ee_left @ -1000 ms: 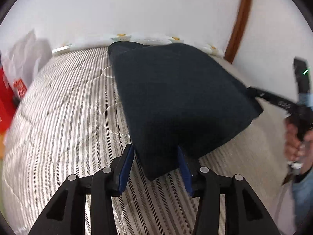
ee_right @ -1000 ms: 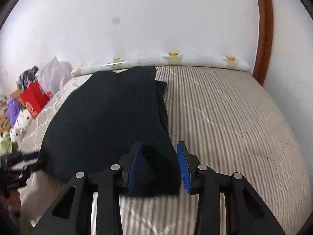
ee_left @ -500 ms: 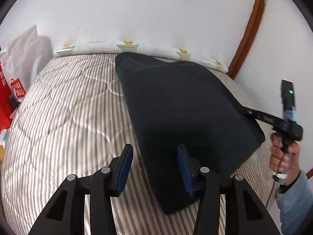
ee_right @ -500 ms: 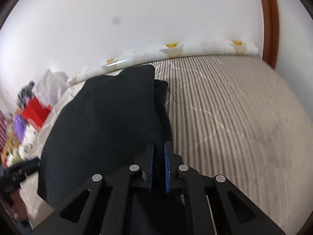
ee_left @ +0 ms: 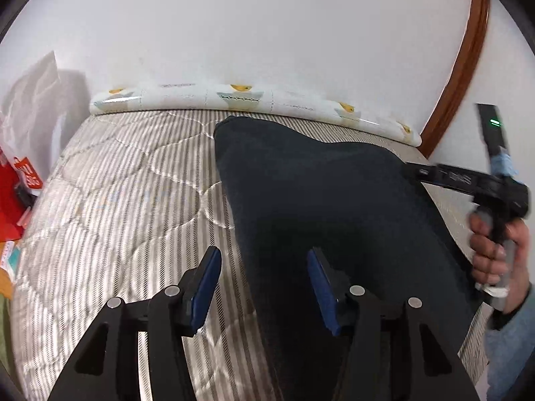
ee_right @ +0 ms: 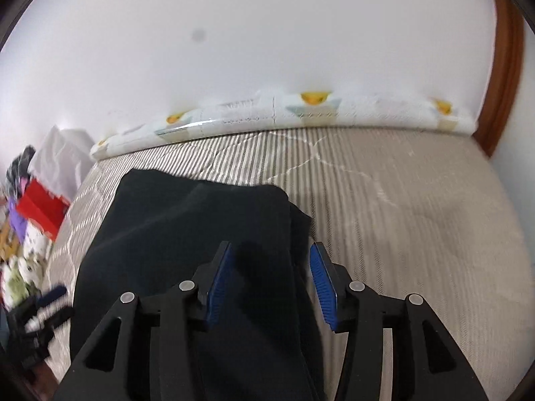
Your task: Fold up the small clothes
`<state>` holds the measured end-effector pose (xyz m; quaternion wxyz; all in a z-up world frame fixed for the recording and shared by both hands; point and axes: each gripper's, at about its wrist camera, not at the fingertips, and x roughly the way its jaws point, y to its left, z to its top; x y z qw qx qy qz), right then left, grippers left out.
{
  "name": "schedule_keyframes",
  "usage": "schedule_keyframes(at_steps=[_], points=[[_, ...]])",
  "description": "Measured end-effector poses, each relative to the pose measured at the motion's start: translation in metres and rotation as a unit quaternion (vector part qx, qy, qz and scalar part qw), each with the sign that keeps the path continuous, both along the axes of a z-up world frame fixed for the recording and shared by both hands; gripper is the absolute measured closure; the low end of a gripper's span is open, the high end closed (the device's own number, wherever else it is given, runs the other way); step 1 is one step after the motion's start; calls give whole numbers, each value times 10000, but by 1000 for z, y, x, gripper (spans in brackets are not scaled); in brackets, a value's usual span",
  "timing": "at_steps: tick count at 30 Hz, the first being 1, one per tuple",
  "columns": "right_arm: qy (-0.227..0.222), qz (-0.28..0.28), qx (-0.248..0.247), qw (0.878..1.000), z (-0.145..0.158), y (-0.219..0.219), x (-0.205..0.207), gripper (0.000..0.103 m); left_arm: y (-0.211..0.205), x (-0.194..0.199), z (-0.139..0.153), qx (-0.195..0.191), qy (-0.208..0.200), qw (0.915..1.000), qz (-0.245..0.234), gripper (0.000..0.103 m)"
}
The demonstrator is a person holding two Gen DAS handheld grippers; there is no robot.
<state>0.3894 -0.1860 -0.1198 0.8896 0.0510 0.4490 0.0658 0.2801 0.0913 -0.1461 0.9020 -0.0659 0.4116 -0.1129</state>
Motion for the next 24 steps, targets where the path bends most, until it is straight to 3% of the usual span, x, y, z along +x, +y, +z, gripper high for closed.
schedule_keyframes(at_steps=[3, 4, 5, 8, 9, 12, 14, 18, 24], points=[[340, -135, 377, 9986, -22, 0, 36, 58, 0, 9, -5, -146, 30, 9998, -112, 52], [452, -73, 634, 9969, -27, -1, 45, 82, -1, 12, -6, -163, 30, 9998, -139, 51], [418, 64, 749, 9963, -25, 0, 46, 87, -1, 14, -7, -157, 36, 9998, -150, 51], [-883, 606, 674, 9920, 7, -6, 16, 90, 2, 14, -8, -185, 23, 9996, -225, 50], [-986, 571, 581, 9918, 9, -10, 10, 90, 3, 13, -9, -220, 13, 9994, -261, 49], [-340, 387, 385, 9979, -17, -14, 27, 90, 1, 14, -13, -261, 4, 9993, -280, 49], [12, 339, 470, 9983, -27, -16, 35, 84, -2, 15, -14, -246, 20, 9994, -256, 49], [-216, 44, 457, 9987, -7, -29, 11, 71, -1, 8, -8, -144, 0, 9995, -286, 49], [132, 422, 569, 9974, -15, -35, -32, 61, -6, -3, -4, -165, 58, 9992, -356, 49]])
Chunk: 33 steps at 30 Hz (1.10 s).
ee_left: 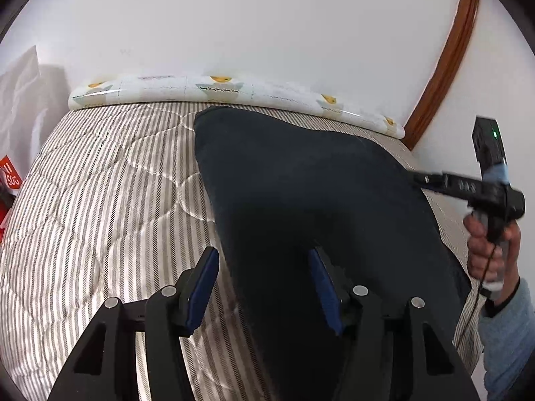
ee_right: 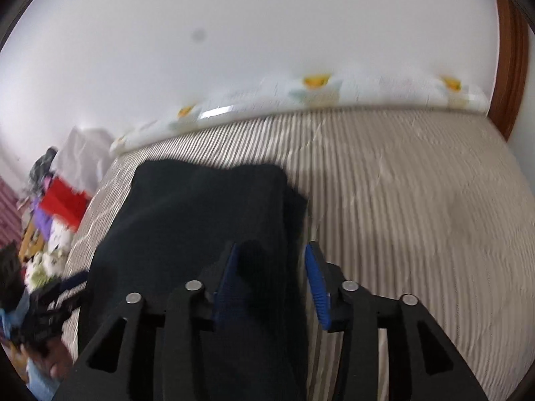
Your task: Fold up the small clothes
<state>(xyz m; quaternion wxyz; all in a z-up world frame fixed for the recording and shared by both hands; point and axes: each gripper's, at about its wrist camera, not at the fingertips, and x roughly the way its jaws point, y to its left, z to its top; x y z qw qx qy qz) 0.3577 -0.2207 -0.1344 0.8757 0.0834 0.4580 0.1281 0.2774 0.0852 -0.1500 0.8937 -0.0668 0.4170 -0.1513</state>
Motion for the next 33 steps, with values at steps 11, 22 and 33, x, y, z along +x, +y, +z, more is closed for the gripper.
schedule_keyframes(at_steps=[11, 22, 33], points=[[-234, -313, 103, 9992, -3, -15, -47, 93, -14, -36, 8, 334, -49, 9994, 56, 49], [-686, 130, -1276, 9894, -16, 30, -142, 70, -37, -85, 3, 801, -158, 9966, 77, 47], [-415, -186, -1330, 9901, -19, -11, -217, 67, -26, -139, -3, 827, 56, 9966, -17, 46]])
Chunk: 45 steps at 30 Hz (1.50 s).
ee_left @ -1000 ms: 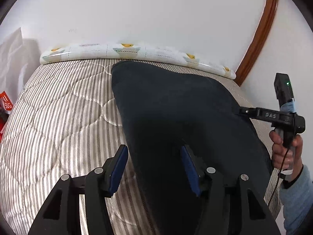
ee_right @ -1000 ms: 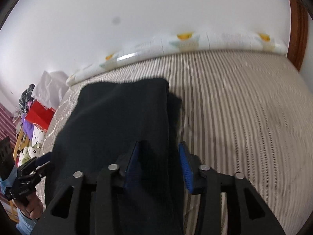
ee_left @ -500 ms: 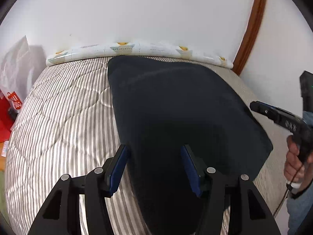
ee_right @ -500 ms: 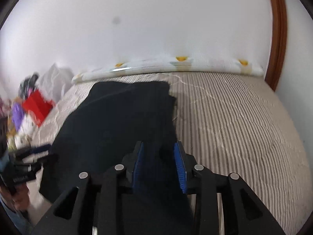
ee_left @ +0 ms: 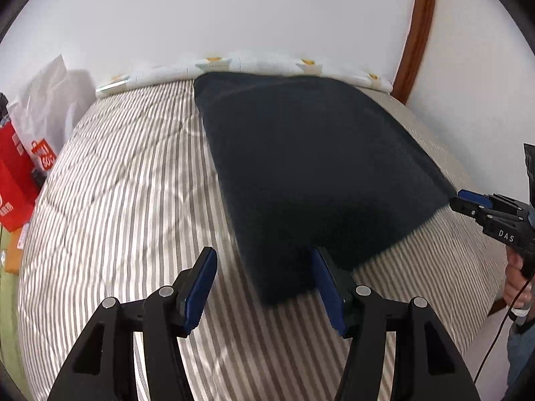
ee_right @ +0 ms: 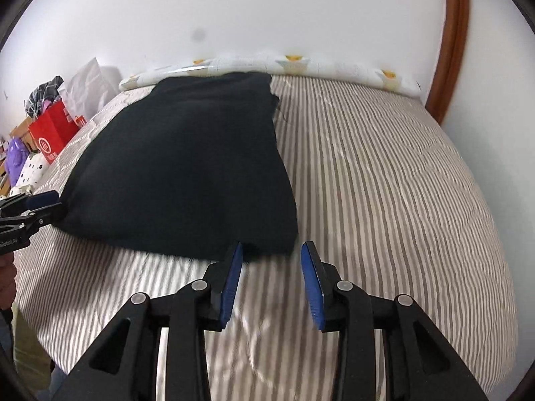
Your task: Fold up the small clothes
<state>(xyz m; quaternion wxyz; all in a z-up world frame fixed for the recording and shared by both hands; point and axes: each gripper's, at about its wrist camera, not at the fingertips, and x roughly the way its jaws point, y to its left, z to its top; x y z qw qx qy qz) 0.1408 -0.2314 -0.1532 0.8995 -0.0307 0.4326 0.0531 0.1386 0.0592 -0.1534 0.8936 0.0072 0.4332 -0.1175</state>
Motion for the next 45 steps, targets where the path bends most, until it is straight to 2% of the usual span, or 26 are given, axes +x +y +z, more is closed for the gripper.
schedule_keyframes(at_steps=[5, 10, 13, 14, 15, 16, 18, 24, 28, 30, 33, 36, 41, 43, 45], points=[[163, -43, 231, 9996, -17, -2, -13, 67, -3, -20, -18, 77, 183, 9997, -154, 47], [-25, -135, 638, 9979, -21, 2, -4, 64, -8, -14, -24, 98, 61, 9999, -125, 47], [68, -278, 968, 9949, -25, 2, 10, 64, -5, -4, -25, -65, 13, 10000, -38, 61], [124, -285, 1030, 9942, -28, 3, 15, 64, -5, -2, -24, -153, -6, 9998, -111, 73], [187, -283, 1038, 9940, -31, 6, 20, 74, -5, 0, -24, -231, -12, 9995, -201, 79], [169, -218, 1061, 9940, -33, 9, 23, 83, -5, 2, -24, -237, -49, 9995, -191, 81], [-8, -232, 1021, 9945, -30, 15, 26, 89, -3, 7, -23, -287, -143, 9993, -168, 86], [-91, -265, 1187, 9925, -31, 24, 53, 91, 4, 42, -24, -283, -136, 9994, 149, 87], [-64, -290, 1332, 9906, -32, 28, 67, 91, 16, 62, -25, -502, 27, 9981, 367, 87], [-81, -258, 1269, 9916, -32, 29, 62, 92, 18, 60, -26, -502, 44, 9981, 353, 87], [-34, -174, 1116, 9936, -38, 23, 51, 100, 19, 51, -29, -375, 46, 9987, 329, 88], [55, -178, 956, 9952, -39, 17, 42, 103, 25, 44, -31, -413, 97, 9983, 405, 90], [-280, 29, 760, 9967, -7, 17, 19, 101, 34, 28, -20, -478, 76, 9978, 451, 90], [-567, 154, 631, 9963, 10, 23, 9, 101, 37, 22, -11, -581, 25, 9973, 443, 86], [-774, 195, 515, 9955, 20, 30, 8, 99, 38, 19, -2, -613, -64, 9972, 432, 77]])
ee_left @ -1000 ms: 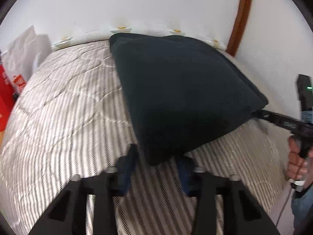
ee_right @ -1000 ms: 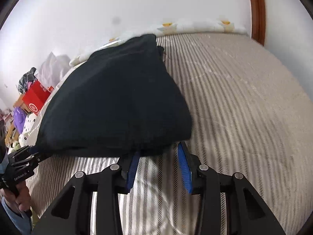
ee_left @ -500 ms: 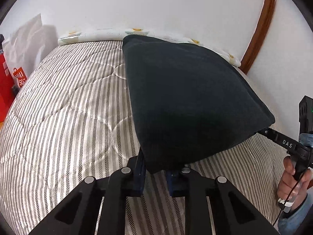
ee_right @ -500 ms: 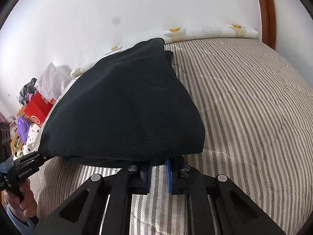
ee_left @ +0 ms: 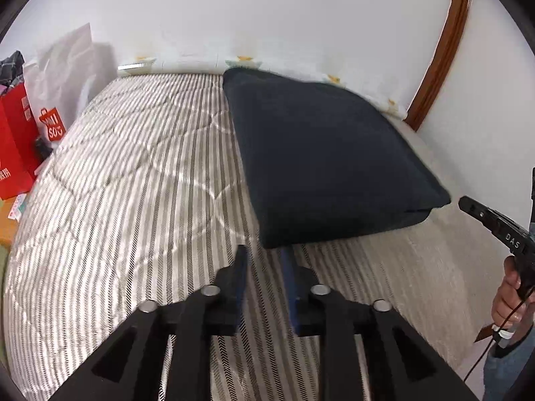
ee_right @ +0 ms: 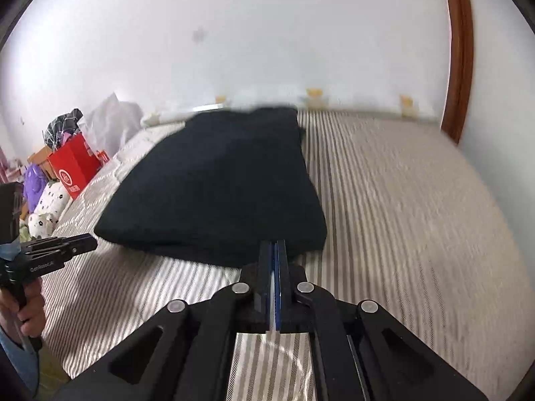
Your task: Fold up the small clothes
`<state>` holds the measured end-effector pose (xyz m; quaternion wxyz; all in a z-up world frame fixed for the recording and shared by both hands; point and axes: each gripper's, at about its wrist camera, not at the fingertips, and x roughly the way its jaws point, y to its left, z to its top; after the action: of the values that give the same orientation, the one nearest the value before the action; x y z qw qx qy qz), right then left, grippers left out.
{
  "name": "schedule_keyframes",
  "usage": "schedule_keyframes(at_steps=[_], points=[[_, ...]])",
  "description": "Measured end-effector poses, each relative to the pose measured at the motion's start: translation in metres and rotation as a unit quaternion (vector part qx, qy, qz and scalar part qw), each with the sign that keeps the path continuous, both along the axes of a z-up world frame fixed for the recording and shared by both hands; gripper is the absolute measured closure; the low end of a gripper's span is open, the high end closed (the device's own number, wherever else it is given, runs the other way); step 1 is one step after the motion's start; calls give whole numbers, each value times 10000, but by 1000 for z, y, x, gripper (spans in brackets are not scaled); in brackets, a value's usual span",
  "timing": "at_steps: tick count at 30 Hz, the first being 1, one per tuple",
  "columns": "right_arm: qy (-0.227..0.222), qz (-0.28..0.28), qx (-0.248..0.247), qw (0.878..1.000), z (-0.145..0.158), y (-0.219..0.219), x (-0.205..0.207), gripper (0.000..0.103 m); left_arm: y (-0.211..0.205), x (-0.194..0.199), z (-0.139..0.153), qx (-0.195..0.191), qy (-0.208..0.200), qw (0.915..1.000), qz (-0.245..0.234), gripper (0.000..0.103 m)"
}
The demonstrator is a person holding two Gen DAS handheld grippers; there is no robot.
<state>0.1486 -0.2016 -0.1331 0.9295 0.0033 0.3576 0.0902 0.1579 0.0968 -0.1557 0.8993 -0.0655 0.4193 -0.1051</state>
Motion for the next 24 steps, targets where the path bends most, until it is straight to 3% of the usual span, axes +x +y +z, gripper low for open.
schedule_keyframes(at_steps=[3, 8, 12, 24], points=[[-39, 36, 0, 10000, 0, 9, 14, 99, -4, 3, 14, 0, -193, 9998, -29, 75], [554, -287, -104, 9980, -30, 18, 51, 99, -24, 22, 20, 144, -251, 9995, -140, 70], [564, -379, -29, 9977, -34, 16, 45, 99, -31, 36, 3, 458, 11, 9989, -24, 69], [630, -312, -253, 9972, -29, 17, 41, 95, -26, 28, 1, 261, 160, 9994, 144, 66]])
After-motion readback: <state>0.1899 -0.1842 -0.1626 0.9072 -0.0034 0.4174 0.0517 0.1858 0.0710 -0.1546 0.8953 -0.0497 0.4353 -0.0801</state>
